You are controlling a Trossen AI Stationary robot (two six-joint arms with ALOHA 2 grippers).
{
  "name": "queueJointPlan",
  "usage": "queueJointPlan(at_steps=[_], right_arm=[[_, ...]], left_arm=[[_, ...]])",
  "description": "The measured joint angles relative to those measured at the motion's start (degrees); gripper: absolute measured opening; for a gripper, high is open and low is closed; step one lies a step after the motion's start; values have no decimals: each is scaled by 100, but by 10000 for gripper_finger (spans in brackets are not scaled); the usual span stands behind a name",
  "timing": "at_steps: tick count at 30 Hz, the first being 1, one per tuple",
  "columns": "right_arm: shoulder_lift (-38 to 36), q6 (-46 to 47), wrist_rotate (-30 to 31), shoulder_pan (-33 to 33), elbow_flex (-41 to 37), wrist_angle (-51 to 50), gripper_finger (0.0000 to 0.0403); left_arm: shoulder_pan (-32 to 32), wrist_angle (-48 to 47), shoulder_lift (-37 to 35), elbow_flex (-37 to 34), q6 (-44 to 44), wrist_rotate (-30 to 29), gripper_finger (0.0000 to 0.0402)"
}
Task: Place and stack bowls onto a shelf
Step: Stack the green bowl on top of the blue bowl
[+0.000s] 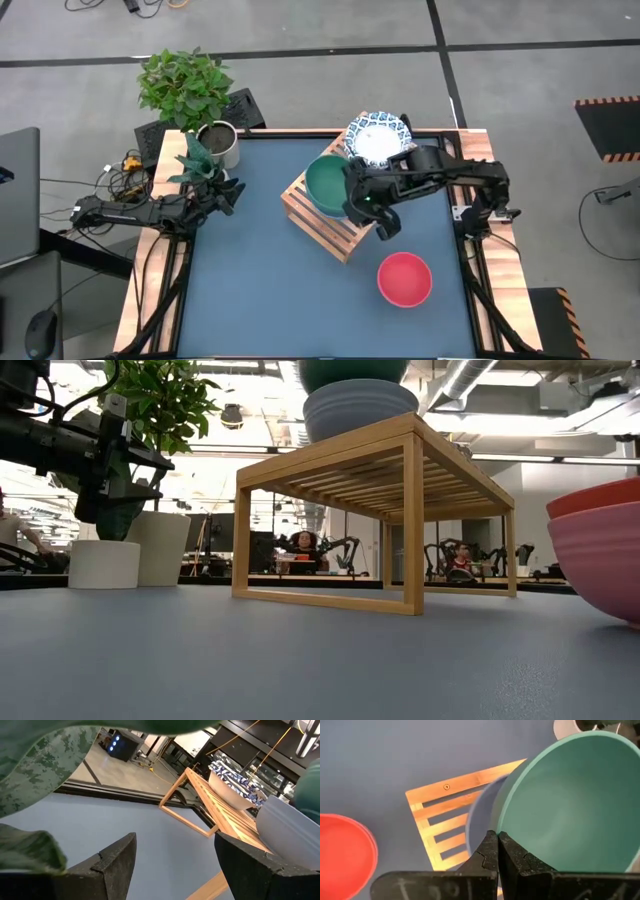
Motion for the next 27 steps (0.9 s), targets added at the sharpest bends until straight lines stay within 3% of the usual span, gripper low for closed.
queueJointPlan(at_steps=[27], right_arm=[[17, 892, -463, -236, 10, 3, 17]], left_arm=[[1, -2, 0, 0, 66, -26, 253]])
